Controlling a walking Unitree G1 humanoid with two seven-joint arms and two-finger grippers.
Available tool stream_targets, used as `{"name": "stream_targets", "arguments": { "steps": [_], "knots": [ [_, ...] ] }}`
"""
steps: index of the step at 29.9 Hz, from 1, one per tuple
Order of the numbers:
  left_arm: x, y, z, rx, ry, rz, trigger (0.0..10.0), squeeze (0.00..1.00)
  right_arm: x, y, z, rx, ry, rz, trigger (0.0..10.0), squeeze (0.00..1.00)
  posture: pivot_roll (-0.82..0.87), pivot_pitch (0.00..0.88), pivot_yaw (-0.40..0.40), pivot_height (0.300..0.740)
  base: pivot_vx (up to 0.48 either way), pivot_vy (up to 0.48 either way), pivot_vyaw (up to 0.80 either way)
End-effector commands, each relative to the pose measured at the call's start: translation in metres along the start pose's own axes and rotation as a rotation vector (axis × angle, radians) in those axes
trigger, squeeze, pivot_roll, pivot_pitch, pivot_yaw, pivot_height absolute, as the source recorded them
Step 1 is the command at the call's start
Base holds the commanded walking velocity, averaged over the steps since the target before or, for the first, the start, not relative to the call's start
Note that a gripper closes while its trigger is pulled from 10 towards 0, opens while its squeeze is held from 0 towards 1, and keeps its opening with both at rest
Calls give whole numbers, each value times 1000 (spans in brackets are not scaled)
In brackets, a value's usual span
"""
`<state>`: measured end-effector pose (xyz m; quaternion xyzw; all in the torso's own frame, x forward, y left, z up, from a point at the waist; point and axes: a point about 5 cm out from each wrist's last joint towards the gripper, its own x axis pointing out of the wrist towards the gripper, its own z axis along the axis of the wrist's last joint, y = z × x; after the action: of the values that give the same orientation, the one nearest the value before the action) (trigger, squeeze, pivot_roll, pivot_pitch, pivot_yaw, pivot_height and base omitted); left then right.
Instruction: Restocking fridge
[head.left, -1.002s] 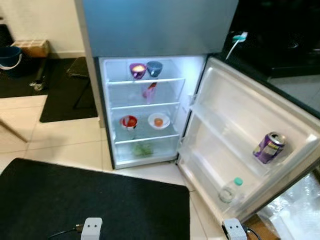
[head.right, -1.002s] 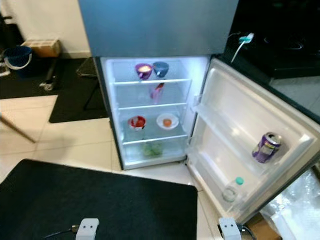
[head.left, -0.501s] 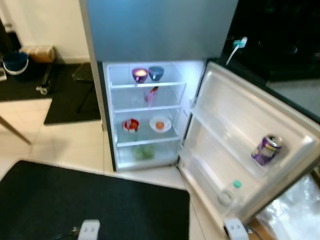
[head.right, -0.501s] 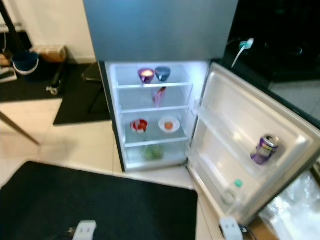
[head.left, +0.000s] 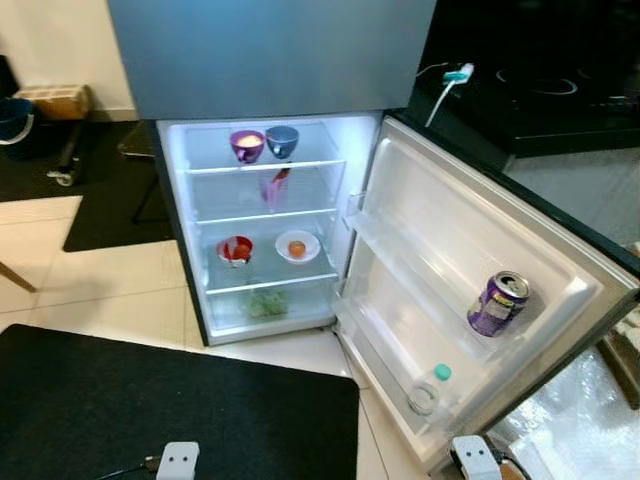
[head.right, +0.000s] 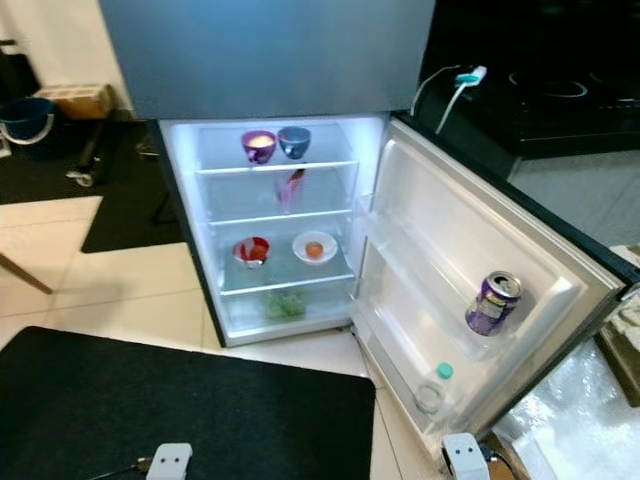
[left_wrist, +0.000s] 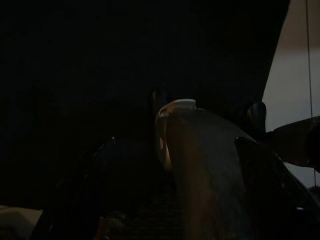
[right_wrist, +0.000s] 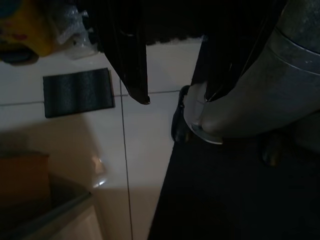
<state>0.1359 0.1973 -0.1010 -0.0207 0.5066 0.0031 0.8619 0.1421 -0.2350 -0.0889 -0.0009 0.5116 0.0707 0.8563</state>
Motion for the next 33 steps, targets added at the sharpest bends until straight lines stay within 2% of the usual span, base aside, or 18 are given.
{"name": "stream_targets", "arguments": {
  "steps": [1, 5, 15, 33],
  "knots": [
    [-1, -1, -6, 2, 25, -5, 10000, 0, 0, 1, 0, 2, 0, 1, 10000, 0, 48, 0, -55, 740, 0, 0, 0],
    [-1, -2, -5, -8, 22, -18, 10000, 0, 0, 1, 0, 3, -2, -1, 10000, 0, 48, 0, -55, 740, 0, -236, 0],
    [0, -4, -5, -17, 19, -24, 10000, 0, 0, 1, 2, 3, -8, 0, 10000, 0, 46, 0, -54, 740, 0, -459, 0],
    [0, -5, -6, -2, 21, -37, 10000, 0, 0, 0, 2, -1, -8, 2, 10000, 0, 45, 0, -57, 740, 0, -27, 0]
  ]
}}
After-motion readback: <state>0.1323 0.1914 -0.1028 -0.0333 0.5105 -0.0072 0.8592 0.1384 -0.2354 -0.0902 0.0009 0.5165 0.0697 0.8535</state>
